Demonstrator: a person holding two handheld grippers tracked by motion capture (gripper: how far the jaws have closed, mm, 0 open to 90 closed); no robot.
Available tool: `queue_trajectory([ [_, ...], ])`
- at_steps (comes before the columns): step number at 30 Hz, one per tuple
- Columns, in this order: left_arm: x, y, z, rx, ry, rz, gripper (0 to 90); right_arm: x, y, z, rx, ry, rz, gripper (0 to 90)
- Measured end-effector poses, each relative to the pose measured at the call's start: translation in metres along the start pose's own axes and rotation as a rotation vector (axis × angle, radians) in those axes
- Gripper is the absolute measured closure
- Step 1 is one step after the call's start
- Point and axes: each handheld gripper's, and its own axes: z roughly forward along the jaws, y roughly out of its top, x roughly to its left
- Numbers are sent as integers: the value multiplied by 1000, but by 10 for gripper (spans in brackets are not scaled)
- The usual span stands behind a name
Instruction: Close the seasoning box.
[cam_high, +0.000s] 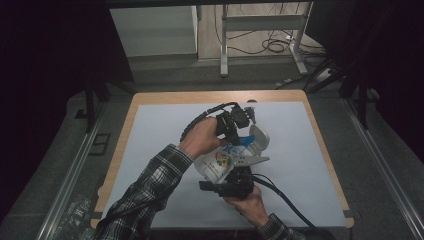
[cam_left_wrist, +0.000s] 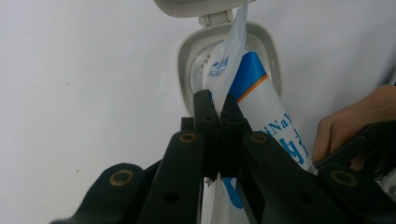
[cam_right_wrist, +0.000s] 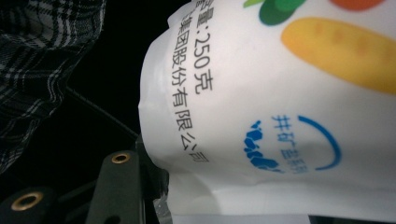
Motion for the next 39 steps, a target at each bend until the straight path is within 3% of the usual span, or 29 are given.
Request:
queue_trajectory([
  [39,-1,7,0,42,17,17,897,1,4,-4,-20,15,-2,476],
])
